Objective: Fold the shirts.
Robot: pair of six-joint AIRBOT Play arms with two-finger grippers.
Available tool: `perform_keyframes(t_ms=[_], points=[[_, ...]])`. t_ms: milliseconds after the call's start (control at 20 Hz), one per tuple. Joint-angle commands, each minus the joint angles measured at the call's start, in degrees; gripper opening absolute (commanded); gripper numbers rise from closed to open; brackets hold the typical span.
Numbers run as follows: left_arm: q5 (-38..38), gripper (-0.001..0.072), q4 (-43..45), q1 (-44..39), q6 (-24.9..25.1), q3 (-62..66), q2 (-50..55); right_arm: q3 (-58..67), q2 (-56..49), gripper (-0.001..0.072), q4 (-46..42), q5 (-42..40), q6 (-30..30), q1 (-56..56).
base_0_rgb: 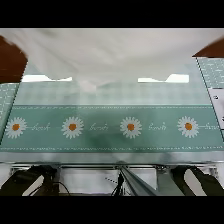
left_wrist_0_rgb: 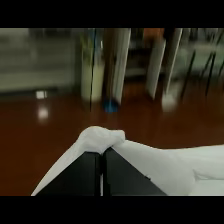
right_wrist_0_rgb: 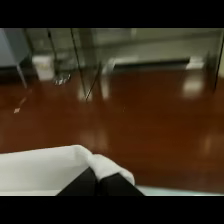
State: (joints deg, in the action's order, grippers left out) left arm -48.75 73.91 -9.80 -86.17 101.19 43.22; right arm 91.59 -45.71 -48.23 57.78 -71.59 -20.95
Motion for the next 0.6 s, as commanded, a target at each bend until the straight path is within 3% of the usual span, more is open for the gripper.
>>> perform_keyframes(t_ms=[0,100,250,400,550], points=[[12.0,0.0019,0.1,0.9,0.5,2.8,-8.2,6.6,7.6,0.0026,-6.7,-4.7,-5.6,0.1],[8.6,0.0019,0.0,0.9,0.6,2.8,-11.9,9.5,9.9,0.0026,-10.3,-3.9,-9.7,0.0],[-3.7,0.0019,0.1,0.9,0.6,2.8,-15.9,11.7,12.1,0.0026,-12.6,0.1,-13.5,0.1],[-18.6,0.0018,0.1,0.9,-1.0,2.8,-18.0,14.1,12.4,0.0026,-15.7,13.3,-15.3,0.0],[-32.1,0.0018,0.1,0.9,-6.3,2.8,-17.5,14.3,12.1,0.0026,-18.1,25.7,-15.7,0.1]])
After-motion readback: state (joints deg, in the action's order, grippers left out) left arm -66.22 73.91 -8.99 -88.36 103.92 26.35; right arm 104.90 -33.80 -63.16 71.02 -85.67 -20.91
